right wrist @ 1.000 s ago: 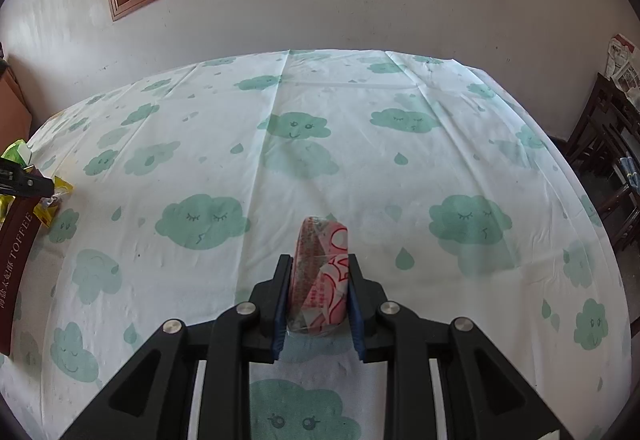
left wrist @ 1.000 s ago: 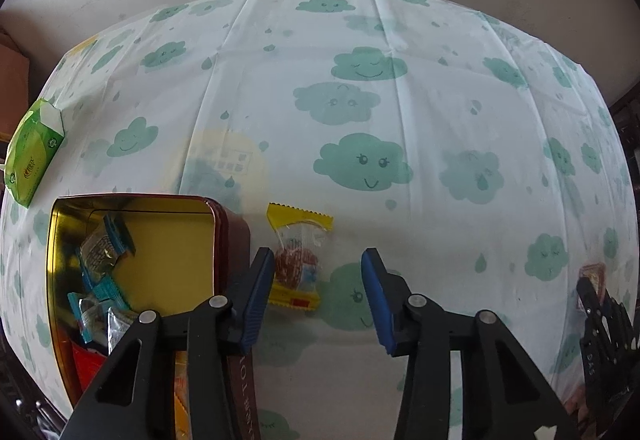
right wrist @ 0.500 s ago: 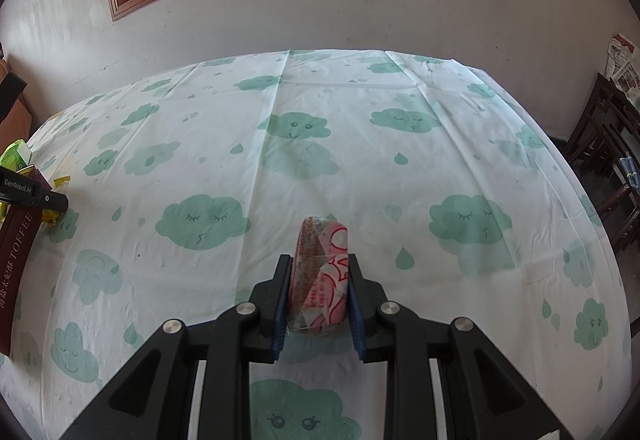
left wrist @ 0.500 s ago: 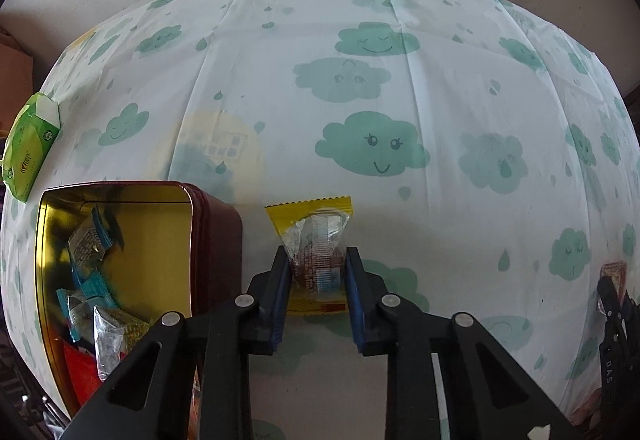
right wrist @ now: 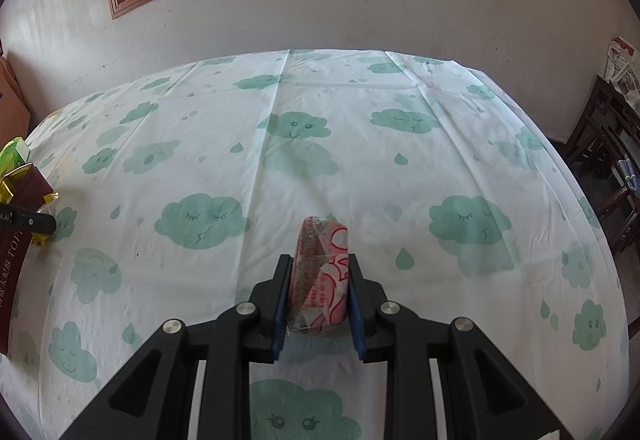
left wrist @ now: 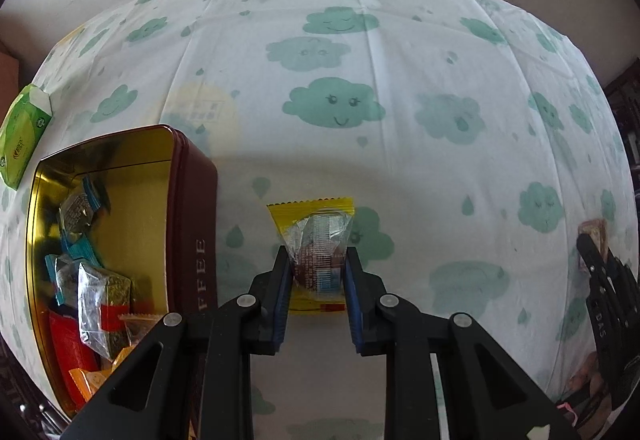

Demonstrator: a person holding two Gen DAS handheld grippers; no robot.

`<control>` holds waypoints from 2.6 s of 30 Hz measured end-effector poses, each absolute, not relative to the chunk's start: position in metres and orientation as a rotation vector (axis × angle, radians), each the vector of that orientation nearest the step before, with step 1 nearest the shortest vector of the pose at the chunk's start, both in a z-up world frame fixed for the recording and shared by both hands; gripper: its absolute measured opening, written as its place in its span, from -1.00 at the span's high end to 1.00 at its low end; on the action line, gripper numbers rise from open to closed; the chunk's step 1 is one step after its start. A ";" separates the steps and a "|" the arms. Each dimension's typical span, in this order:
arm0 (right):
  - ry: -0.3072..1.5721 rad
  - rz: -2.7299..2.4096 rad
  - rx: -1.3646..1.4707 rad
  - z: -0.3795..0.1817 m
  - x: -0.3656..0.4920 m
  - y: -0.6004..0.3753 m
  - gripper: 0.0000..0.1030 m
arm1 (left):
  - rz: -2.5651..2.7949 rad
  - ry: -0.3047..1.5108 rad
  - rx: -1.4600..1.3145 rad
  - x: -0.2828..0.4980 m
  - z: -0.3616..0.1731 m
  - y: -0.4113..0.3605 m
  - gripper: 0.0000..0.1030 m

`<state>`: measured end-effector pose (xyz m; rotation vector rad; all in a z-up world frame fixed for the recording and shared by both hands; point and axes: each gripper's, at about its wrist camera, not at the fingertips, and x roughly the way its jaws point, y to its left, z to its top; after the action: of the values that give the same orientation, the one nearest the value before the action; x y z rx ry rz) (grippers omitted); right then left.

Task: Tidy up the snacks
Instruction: 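Carry the yellow candy over the tin box and open the left tool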

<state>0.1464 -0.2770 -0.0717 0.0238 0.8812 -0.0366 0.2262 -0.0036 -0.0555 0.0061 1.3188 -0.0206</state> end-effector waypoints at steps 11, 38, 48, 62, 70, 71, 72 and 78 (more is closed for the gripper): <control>0.882 -0.038 0.020 -0.072 0.147 -0.277 0.50 | -0.095 1.267 0.026 0.200 -0.025 -0.016 0.58; 0.883 -0.041 0.016 -0.071 0.147 -0.276 0.50 | 0.057 1.107 0.020 0.189 0.046 0.108 0.58; 0.883 -0.042 0.016 -0.072 0.147 -0.276 0.50 | 0.121 1.168 0.004 0.203 -0.001 0.145 0.58; 0.883 -0.042 0.015 -0.071 0.147 -0.276 0.50 | 0.146 1.241 0.008 0.214 -0.039 0.151 0.58; 0.883 -0.043 0.015 -0.072 0.147 -0.276 0.50 | 0.145 1.239 0.018 0.215 -0.041 0.151 0.54; 0.883 -0.043 0.015 -0.072 0.147 -0.275 0.50 | 0.146 1.239 0.018 0.215 -0.041 0.151 0.53; 0.883 -0.043 0.015 -0.072 0.147 -0.276 0.50 | 0.147 1.239 0.020 0.215 -0.042 0.151 0.52; 0.883 -0.044 0.015 -0.072 0.147 -0.276 0.50 | 0.154 1.239 0.028 0.216 -0.043 0.149 0.50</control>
<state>0.1471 -0.2756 -0.0716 0.0145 0.8830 -0.0435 0.2157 0.1495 -0.0434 0.0283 1.2389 0.1535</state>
